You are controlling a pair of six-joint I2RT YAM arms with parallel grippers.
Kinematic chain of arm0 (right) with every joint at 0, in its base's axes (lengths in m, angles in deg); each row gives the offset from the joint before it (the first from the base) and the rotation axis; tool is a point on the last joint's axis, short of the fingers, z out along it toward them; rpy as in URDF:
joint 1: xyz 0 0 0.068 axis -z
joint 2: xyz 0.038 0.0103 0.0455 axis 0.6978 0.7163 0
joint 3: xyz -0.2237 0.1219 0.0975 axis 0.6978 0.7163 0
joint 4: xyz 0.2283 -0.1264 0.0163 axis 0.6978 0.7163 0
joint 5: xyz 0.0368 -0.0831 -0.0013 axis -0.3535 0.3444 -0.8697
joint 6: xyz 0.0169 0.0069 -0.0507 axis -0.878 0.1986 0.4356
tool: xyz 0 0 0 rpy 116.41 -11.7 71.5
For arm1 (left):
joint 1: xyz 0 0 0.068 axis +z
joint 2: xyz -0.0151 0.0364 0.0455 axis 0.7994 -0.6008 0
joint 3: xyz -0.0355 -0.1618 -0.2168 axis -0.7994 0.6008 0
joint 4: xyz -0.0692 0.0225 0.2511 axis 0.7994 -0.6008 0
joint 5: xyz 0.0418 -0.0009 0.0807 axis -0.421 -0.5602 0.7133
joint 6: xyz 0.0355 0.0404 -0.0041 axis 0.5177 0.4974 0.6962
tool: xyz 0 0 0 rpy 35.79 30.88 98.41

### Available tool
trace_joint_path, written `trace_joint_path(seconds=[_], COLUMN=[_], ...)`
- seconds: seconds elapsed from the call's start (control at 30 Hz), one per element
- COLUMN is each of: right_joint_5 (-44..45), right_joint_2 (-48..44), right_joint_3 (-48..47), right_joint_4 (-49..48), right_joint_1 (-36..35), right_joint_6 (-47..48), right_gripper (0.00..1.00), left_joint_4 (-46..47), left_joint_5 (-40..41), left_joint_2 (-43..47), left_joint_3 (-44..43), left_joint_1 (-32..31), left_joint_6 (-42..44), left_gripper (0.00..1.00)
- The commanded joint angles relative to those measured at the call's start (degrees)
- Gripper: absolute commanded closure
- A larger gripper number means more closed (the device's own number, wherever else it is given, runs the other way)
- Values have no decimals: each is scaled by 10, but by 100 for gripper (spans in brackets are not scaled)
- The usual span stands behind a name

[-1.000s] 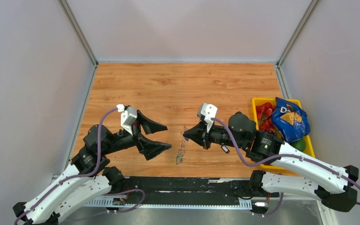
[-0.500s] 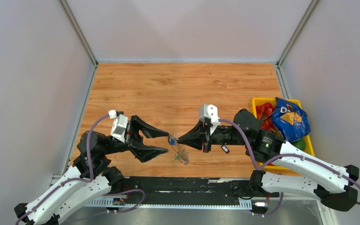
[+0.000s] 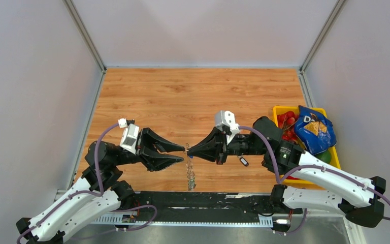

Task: Put the keys on the keyring

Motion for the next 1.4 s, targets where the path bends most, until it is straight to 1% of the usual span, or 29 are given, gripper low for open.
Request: trace_joint_path(seconds=[0.0, 0.1, 0.53, 0.6, 0.63, 0.67, 0.73, 0.9, 1.03, 1.07, 1.17, 1.27, 1.37], right_joint_5=[-12, -11, -14, -14, -14, -14, -14, -14, -1, 5, 28, 52, 89], right_joint_2=[1, 3, 3, 4, 4, 4, 4, 4, -8, -13, -27, -36, -47], right_joint_3=[-36, -35, -36, -35, -35, -35, -34, -29, -30, -30, -30, -40, -52], right_joint_4=[-63, -69, -74, -74, -74, -74, -74, -73, -52, -43, -12, 36, 86], right_joint_1=[-3, -2, -2, -2, -2, -2, -3, -3, -3, -3, -3, -3, -3], right_joint_6=[-11, -13, -15, -15, -15, -15, -16, -15, -10, -8, -6, 3, 15], right_gripper=[100, 100, 100, 100, 100, 100, 100, 100, 100, 96, 77, 60, 46], left_joint_4=[31, 37, 49, 53, 55, 55, 56, 59, 27, 7, -41, -125, -175], left_joint_5=[-16, -18, -14, -15, -15, -14, -9, 6, 24, 27, 41, 50, 51], left_joint_2=[-5, -9, -16, -16, -16, -16, -15, -14, -12, -11, -15, -36, -48], left_joint_3=[5, 6, 1, 1, 1, 1, 1, 2, -14, -18, -46, -80, -108], left_joint_1=[-1, -1, -1, -1, -1, -1, -1, -1, -1, -1, -1, 0, -1], left_joint_6=[-1, -1, -3, -4, -4, -5, -6, -10, 2, 5, 16, 30, 45], left_gripper=[55, 60, 74, 81, 91, 98, 99, 100, 100, 100, 100, 100, 100])
